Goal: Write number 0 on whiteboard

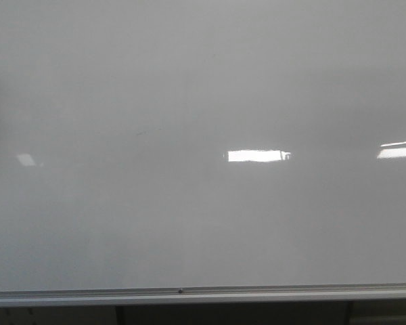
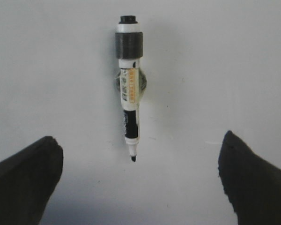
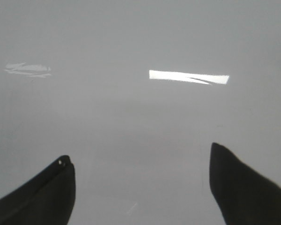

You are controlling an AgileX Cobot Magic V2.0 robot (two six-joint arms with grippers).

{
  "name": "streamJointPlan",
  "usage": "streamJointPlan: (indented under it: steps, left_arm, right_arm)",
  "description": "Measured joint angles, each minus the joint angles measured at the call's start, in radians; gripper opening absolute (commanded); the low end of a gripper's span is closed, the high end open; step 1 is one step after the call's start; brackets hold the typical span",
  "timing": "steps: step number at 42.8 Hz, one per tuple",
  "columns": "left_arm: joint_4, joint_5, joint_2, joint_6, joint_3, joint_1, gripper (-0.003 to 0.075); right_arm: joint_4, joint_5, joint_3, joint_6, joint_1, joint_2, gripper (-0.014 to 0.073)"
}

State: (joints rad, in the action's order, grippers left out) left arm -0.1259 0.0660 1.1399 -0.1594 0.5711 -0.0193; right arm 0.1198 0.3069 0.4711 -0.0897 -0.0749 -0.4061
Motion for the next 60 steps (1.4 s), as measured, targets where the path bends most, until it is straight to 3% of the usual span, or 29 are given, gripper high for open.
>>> streamJointPlan:
  steps: [15,33,39,52,60]
  left_arm:
    - [0.0,-0.138,0.338,0.0,0.109,0.0,0.0637]
    - [0.004,-0.218,0.463,0.0,0.136,0.0,0.0626]
    - [0.006,-0.226,0.47,0.0,0.136,0.0,0.0489]
    - [0.021,-0.224,0.472,0.002,0.136,0.01,-0.0003]
    - [0.021,-0.196,0.468,0.002,0.14,0.008,-0.0019]
  right_arm:
    - [0.0,0.0,0.0,0.0,0.0,0.0,0.0607]
    - [0.0,0.008,0.0,0.0,0.0,0.0,0.0607]
    - [0.0,0.01,0.0,0.0,0.0,0.0,0.0607]
    - [0.0,0.01,0.0,0.0,0.0,0.0,0.0607]
    - [0.001,0.01,0.0,0.0,0.0,0.0,0.0607]
